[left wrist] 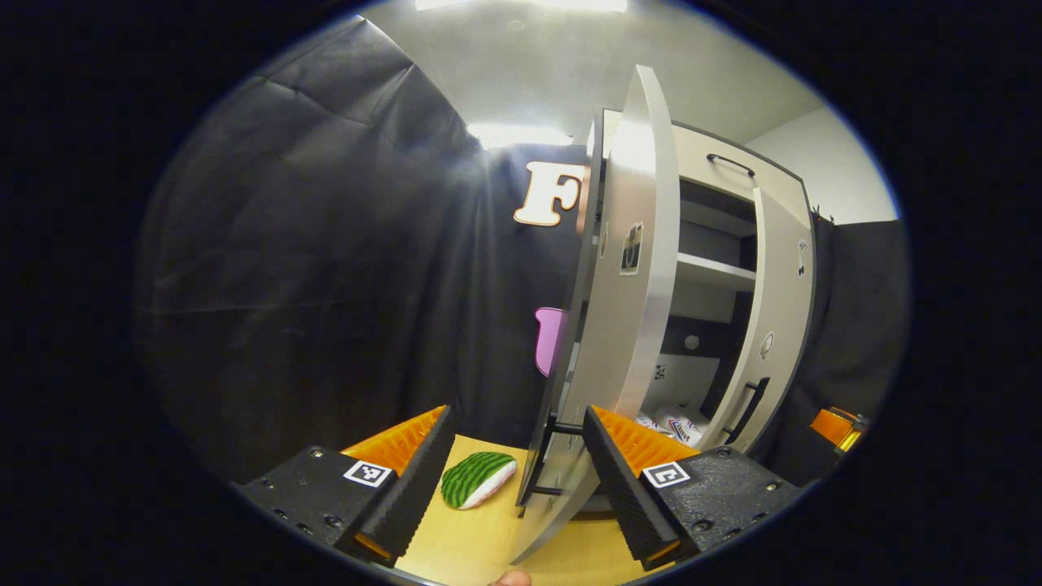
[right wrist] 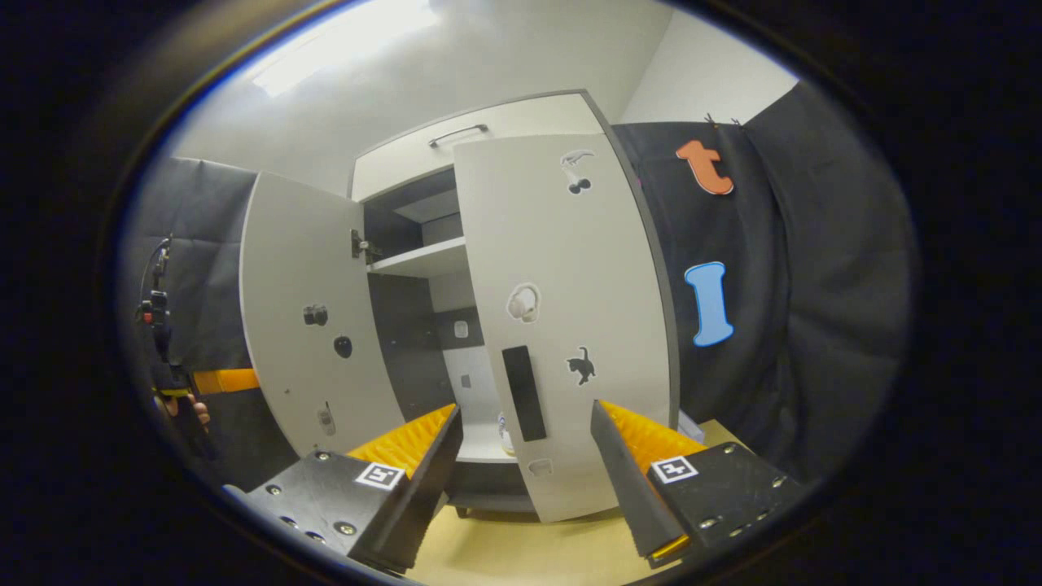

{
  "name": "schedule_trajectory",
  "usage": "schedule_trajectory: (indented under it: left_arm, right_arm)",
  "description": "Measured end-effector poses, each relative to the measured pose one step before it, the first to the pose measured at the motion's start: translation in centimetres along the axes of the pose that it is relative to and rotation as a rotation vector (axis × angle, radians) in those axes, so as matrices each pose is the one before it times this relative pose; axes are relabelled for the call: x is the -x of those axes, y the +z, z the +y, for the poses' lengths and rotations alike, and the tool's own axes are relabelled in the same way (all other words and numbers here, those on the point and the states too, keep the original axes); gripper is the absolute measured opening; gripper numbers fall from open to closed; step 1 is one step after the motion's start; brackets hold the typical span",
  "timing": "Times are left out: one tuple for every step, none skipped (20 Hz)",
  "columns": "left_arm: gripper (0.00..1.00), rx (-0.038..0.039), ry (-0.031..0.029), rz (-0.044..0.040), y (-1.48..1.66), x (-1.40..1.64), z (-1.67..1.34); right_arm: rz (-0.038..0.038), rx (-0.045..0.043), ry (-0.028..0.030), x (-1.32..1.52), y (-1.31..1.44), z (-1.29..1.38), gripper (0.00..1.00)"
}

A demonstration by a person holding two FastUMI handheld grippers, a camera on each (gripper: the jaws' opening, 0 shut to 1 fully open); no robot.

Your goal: Grab one shoe with the right hand and put it into the shoe cabinet, grab the other shoe with the left hand and put it into the shoe cabinet; then close the right door with the right hand and the left door with the left hand.

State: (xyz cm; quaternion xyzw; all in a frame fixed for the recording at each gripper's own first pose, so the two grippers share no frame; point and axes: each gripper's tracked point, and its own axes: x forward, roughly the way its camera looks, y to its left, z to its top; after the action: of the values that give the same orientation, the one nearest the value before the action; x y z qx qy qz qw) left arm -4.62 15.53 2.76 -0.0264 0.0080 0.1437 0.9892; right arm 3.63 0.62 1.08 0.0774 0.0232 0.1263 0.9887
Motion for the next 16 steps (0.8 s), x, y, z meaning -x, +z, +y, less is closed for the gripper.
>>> schedule_trajectory:
  left_arm:
    - [0.92,-0.00168,-0.00537,0.00120,0.032,-0.006,-0.160]
    - [1.00,0.00253,-0.00665,0.00519,-0.078,0.040,0.092]
    - [1.00,0.00514,-0.00652,0.00130,0.046,0.013,0.025]
    - [0.91,0.00611,-0.00479,0.00438,-0.042,0.032,0.147]
    - [0.95,0.00937,-0.00437,0.00231,0.039,0.034,0.041]
    - [0.91,0.00752,-0.00606,0.00446,-0.148,-0.019,-0.009]
    - [0.89,0.00465,-0.00534,-0.00005,0.003,0.054,-0.019]
    - [0.89,-0.00108,-0.00265,0.00109,0.018,0.037,0.024]
    - [0.95,-0.00628,-0.00116,-0.00040,0.000,0.093,-0.018]
    - [0.94,-0.00856,-0.00182,0.00042,0.024,0.058,-0.123]
    - [0.89,-0.00973,-0.01054,-0.00077,-0.071,-0.007,-0.175]
    - [0.91,-0.00701,-0.02071,-0.00400,0.038,0.027,-0.250]
    - [0.92,0.00602,-0.02125,0.00044,-0.090,0.190,-0.198]
    - [0.94,0.01585,-0.01999,0.00598,-0.110,0.162,-0.376]
    - [0.94,0.01351,-0.01945,0.00507,-0.374,-0.077,-0.946]
    - [0.94,0.00763,-0.01750,0.00399,-0.186,-0.293,-0.905]
  right_arm:
    - [0.00128,-0.00438,-0.00105,-0.135,-0.046,-0.105,0.94]
    - [-0.00027,-0.00530,-0.00022,-0.102,-0.014,0.035,0.94]
    - [-0.00014,-0.00543,0.00185,-0.115,-0.027,0.172,0.89]
    - [-0.00097,-0.00428,0.00403,-0.274,0.064,0.096,0.89]
    - [-0.00062,-0.00096,0.00486,-0.103,-0.038,0.238,0.89]
    - [-0.00064,0.00186,0.00425,-0.141,0.051,0.210,0.89]
    - [-0.00082,0.00362,0.00398,-0.028,0.043,0.251,0.89]
    - [0.00018,0.00371,0.00288,-0.070,-0.025,0.152,0.89]
    - [-0.00061,0.00163,0.00197,0.005,-0.039,0.128,0.89]
    - [-0.00005,-0.00011,0.00223,-0.001,0.056,0.038,0.89]
    - [0.00058,-0.00081,0.00116,-0.032,0.008,-0.011,0.89]
    - [0.00116,-0.00071,-0.00039,0.052,-0.027,0.059,0.89]
    - [0.00216,-0.00093,-0.00098,0.113,-0.064,-0.022,0.89]
    - [0.00145,-0.00057,-0.00103,0.130,-0.004,-0.023,0.89]
    - [-0.00082,-0.00034,-0.00301,0.070,0.087,-0.021,0.89]
    - [-0.00156,-0.00076,-0.00332,0.032,0.012,-0.035,0.94]
